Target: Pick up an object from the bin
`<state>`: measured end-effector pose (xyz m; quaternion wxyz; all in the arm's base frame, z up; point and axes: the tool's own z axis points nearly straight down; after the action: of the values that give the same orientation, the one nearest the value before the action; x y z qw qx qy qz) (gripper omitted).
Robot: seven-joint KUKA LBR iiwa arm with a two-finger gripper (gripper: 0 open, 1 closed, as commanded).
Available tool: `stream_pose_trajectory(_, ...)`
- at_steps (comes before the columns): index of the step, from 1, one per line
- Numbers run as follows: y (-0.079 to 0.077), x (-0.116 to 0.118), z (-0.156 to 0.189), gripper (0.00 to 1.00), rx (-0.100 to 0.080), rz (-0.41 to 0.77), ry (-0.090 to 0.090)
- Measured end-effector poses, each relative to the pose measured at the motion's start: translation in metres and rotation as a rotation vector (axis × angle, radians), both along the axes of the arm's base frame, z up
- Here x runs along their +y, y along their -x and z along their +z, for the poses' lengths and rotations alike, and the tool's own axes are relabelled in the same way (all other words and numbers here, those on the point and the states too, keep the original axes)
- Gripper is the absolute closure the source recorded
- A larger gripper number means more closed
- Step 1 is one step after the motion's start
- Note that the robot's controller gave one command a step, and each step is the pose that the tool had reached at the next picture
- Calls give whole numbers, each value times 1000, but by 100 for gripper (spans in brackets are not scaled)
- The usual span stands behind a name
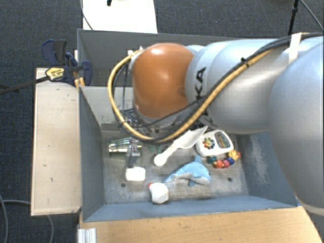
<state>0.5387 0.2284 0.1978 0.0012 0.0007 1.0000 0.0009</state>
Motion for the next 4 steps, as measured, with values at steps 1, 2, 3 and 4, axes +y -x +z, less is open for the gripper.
stream_pose_trajectory(1, 0, 0, 0, 0, 0, -2, 0)
stream_pose_trajectory(2, -50, 0, -61, 0, -5, 7, -2)
stream_pose_trajectory(3, -49, -8, -45, 0, -4, -43, -2)
stream_pose_trajectory(4, -51, -6, -88, 0, 3, -48, 1)
